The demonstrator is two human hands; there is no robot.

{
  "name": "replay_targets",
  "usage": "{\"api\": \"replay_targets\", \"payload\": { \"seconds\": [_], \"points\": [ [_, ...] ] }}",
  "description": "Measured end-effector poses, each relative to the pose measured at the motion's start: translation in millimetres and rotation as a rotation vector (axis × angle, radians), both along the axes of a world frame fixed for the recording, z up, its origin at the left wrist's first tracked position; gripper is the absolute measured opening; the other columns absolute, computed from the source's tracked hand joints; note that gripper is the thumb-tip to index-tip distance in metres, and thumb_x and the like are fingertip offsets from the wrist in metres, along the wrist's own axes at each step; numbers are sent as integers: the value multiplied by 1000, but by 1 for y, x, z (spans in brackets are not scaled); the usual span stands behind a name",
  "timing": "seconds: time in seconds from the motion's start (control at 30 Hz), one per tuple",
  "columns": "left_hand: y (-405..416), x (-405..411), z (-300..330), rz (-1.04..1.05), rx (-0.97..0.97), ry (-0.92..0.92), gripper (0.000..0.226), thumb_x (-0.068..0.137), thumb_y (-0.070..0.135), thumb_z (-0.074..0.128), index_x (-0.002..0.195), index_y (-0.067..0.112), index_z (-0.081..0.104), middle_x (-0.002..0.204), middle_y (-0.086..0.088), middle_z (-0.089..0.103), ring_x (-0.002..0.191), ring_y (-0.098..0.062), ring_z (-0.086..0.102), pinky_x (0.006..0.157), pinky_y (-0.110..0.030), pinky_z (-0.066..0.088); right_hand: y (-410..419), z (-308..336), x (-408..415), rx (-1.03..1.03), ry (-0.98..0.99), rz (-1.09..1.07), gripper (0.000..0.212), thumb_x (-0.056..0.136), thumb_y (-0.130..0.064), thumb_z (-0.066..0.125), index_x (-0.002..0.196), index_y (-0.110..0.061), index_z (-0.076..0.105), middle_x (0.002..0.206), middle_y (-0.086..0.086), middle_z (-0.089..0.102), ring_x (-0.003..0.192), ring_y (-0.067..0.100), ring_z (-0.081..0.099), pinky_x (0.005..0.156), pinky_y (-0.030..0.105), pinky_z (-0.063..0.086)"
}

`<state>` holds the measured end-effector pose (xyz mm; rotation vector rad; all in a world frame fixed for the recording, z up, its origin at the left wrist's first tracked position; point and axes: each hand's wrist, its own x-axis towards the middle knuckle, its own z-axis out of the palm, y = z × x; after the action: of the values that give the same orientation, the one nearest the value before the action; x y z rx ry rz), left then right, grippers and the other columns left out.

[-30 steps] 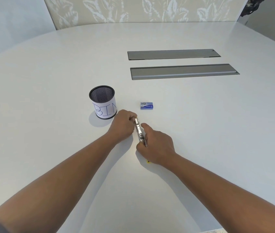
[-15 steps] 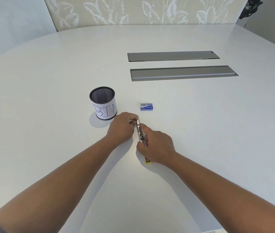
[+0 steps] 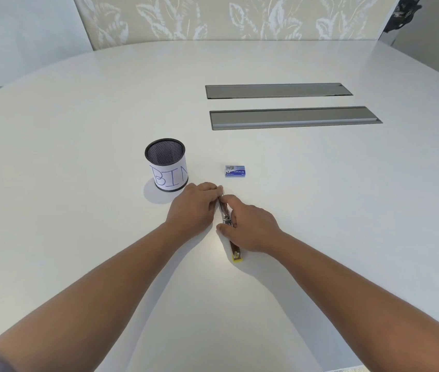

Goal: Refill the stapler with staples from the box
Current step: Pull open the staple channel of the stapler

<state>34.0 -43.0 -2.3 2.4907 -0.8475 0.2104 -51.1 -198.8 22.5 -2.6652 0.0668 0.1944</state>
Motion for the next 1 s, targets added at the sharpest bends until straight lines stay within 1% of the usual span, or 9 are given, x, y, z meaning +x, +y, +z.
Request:
{"api": "replay_targets", "payload": {
  "seconds": [0.27,0.37,0.43,0.6,0.67,0.77,0.83,0.93,1.0],
  "points": [
    [-1,-1,2,-8,68,-36,27,102,26,47,120,29,67,118,17,67,84,-20,46,69,-37,53,1,-4,-5,89,-91,-21,48,91,-45,58,130,-40,31,76,-12,59,81,21,63,75,41,52],
    [0,-1,3,-18,84,-39,29,102,25,47,122,28,66,120,16,66,88,-24,52,70,-36,52,2,-8,-9,150,-164,-52,42,89,-42,61,122,-42,35,73,-13,54,72,11,58,72,37,51],
    [0,-2,3,-25,92,-40,29,101,24,47,123,27,66,121,14,67,90,-26,54,71,-39,54,2,-12,-11,171,-219,-68,38,89,-40,63,118,-42,37,80,-16,52,72,5,54,69,35,48],
    [-1,-3,4,-29,111,-57,30,101,24,48,125,28,65,123,14,66,90,-27,56,71,-40,55,3,-19,-13,161,-337,-74,38,87,-37,65,117,-38,43,117,-21,45,85,8,50,66,31,40],
    [0,-3,5,-31,109,-61,29,102,25,47,123,27,66,122,14,67,89,-28,56,70,-41,55,4,-22,-13,173,-344,-85,37,87,-37,65,116,-38,44,111,-21,49,87,7,47,67,31,39],
    [0,-4,5,-28,118,-66,29,102,26,47,123,27,66,122,14,66,91,-27,57,71,-39,54,5,-25,-14,233,-352,-117,32,86,-38,67,108,-39,44,85,-18,51,85,9,47,66,32,39],
    [-1,-4,5,-27,125,-64,29,102,27,46,123,27,66,122,14,66,92,-28,58,71,-38,54,6,-24,-15,285,-362,-120,33,85,-35,70,103,-40,43,86,-18,54,83,8,51,67,32,41],
    [-1,-4,6,-26,129,-59,30,103,27,45,124,26,65,124,13,66,94,-28,58,72,-39,55,6,-22,-18,362,-386,-130,42,82,-31,75,107,-40,43,92,-19,60,85,7,57,73,30,48],
    [-1,-4,6,-25,133,-62,30,103,27,45,125,27,65,125,13,66,95,-28,58,71,-38,54,6,-21,-18,357,-399,-132,36,81,-33,75,103,-38,48,89,-18,61,84,6,58,74,28,48]
  ]
}}
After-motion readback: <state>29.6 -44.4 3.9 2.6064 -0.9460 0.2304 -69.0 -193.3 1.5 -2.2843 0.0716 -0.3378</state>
